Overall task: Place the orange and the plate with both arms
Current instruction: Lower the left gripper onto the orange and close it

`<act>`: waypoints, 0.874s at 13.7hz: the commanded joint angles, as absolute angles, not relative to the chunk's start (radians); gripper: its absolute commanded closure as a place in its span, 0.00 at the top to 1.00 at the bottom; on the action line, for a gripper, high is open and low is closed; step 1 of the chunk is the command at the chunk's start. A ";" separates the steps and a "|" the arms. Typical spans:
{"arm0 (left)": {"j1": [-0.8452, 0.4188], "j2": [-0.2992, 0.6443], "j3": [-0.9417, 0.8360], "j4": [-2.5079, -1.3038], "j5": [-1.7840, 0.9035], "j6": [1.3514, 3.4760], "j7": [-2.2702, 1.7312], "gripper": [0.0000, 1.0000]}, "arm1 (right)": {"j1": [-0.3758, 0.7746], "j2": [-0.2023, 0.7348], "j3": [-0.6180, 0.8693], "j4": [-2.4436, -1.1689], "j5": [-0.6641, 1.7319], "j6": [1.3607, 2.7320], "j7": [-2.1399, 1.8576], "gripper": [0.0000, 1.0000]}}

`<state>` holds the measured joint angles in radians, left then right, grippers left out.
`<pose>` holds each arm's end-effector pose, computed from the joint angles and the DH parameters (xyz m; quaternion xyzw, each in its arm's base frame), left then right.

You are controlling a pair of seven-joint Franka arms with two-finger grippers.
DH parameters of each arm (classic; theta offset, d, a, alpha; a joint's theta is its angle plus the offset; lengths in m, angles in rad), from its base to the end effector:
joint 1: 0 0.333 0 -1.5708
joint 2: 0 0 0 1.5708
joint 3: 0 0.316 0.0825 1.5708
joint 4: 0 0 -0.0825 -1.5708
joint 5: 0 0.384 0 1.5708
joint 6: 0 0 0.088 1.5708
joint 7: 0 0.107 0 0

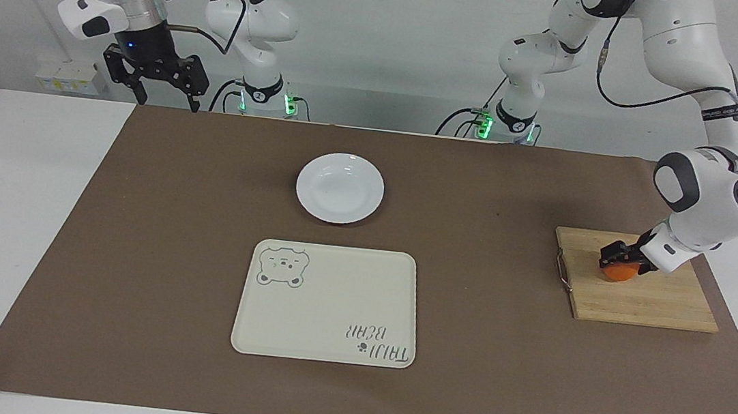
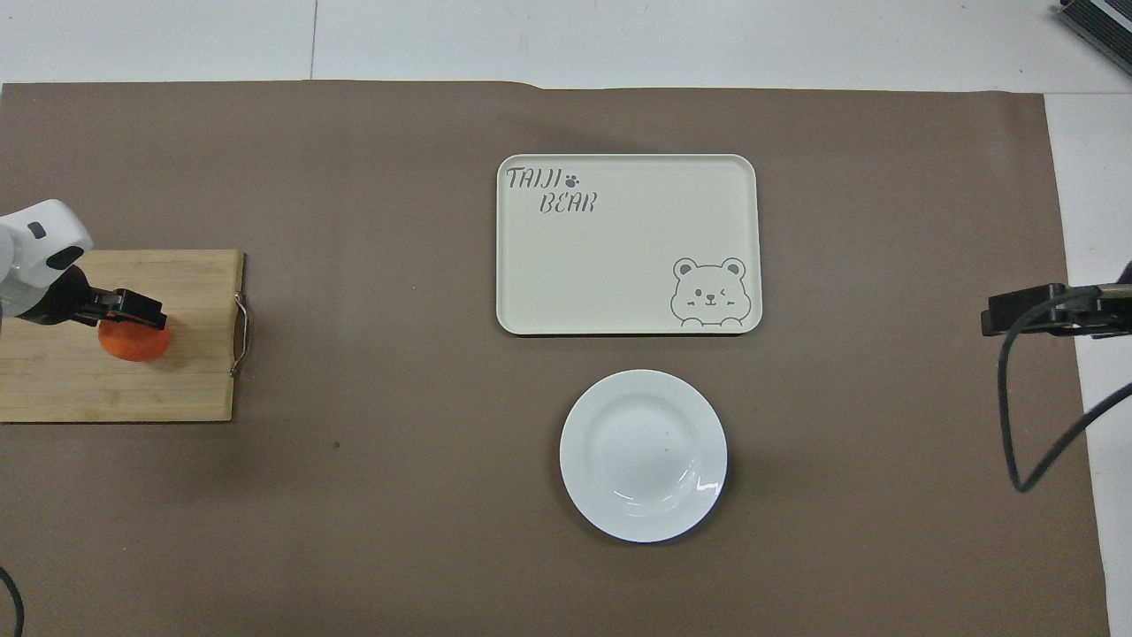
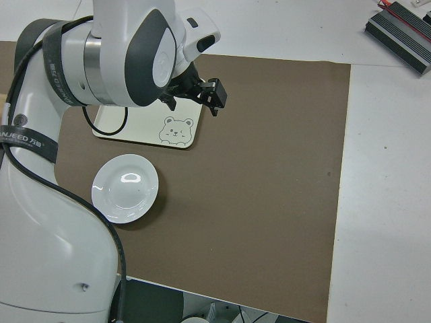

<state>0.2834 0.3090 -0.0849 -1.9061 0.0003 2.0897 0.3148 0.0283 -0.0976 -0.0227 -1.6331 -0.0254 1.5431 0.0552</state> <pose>0.5928 0.1216 0.3277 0.9964 -0.0569 -0.0568 0.0282 0.5210 -0.0005 0.6452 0.9996 -0.0251 0.0041 0.0115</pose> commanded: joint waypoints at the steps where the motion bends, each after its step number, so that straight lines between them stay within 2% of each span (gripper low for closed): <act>1: 0.304 0.304 -0.094 -1.927 0.017 2.106 0.327 0.06 | 0.017 -0.117 -0.014 -1.649 -0.037 1.537 0.048 1.00; 2: 0.304 0.304 -0.094 -1.919 0.017 2.099 0.331 0.00 | 0.017 -0.117 -0.014 -1.649 -0.037 1.537 0.048 1.00; 4: 0.301 0.298 -0.094 -1.898 0.017 2.068 0.336 0.00 | 0.017 -0.117 -0.015 -1.649 -0.037 1.537 0.048 1.00; 12: 0.249 0.242 -0.104 -1.614 0.015 1.715 0.232 0.00 | 0.017 -0.117 -0.014 -1.651 -0.037 1.537 0.048 1.00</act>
